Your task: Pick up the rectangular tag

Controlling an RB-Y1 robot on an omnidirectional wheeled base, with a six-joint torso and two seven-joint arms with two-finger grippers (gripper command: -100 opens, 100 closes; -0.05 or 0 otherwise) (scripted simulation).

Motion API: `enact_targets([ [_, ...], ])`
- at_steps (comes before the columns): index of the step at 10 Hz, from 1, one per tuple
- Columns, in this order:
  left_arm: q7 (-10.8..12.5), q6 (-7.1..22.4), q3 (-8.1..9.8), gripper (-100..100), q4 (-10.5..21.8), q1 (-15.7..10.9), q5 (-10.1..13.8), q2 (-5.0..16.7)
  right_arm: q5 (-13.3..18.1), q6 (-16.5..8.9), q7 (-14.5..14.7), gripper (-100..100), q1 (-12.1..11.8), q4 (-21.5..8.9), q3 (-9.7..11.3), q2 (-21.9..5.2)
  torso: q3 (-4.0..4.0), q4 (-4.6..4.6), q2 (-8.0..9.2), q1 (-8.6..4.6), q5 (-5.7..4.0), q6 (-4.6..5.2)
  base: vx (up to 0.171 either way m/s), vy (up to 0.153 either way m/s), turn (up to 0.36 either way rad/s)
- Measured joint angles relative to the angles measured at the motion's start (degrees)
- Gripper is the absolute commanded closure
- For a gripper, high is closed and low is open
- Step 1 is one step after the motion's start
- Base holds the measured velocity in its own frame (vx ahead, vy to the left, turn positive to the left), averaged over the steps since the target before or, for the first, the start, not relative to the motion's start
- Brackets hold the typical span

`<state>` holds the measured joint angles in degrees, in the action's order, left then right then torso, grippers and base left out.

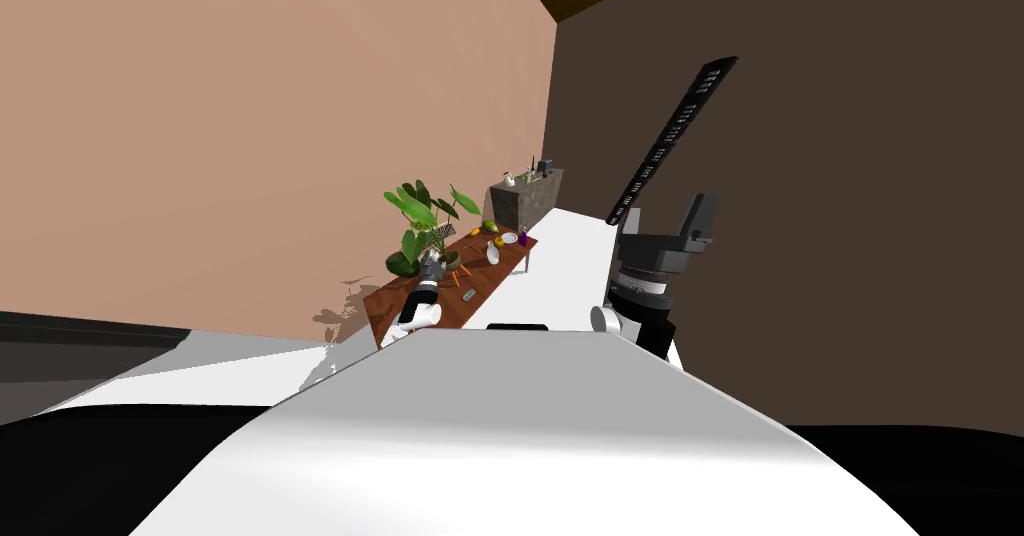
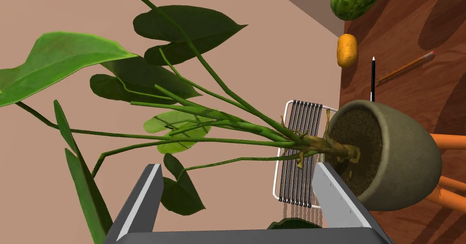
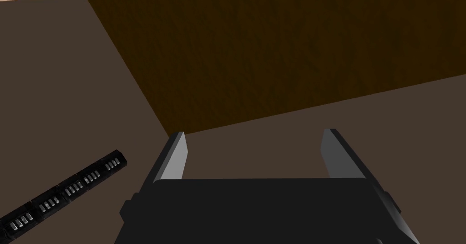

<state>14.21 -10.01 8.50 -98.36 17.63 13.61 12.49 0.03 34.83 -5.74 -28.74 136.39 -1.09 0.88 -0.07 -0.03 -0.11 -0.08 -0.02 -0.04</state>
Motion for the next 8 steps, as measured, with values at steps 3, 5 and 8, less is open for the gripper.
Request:
enact_targets([
  [3,0.54,2.58,0.88,-100,4.29,-1.36,1.49,0.31,0.00,0.00,0.00,0,0.00,0.00,0.00,0.00,0.01,0.01,0.02,0.03,0.00,0.00,0.034,-0.016,-0.170],
  [5,1.43,5.19,1.92,-100,8.15,-2.69,3.11,0.86,0.00,0.00,0.00,0,0.00,0.00,0.00,0.00,-0.02,0.00,-0.03,-0.01,-0.01,0.00,0.043,-0.024,-0.148],
  [8,2.78,9.47,3.45,-100,12.41,-2.80,5.82,1.43,0.00,0.00,0.00,0,0.00,0.00,0.00,0.00,0.00,0.01,-0.01,-0.02,-0.01,0.02,0.036,-0.018,-0.123],
])
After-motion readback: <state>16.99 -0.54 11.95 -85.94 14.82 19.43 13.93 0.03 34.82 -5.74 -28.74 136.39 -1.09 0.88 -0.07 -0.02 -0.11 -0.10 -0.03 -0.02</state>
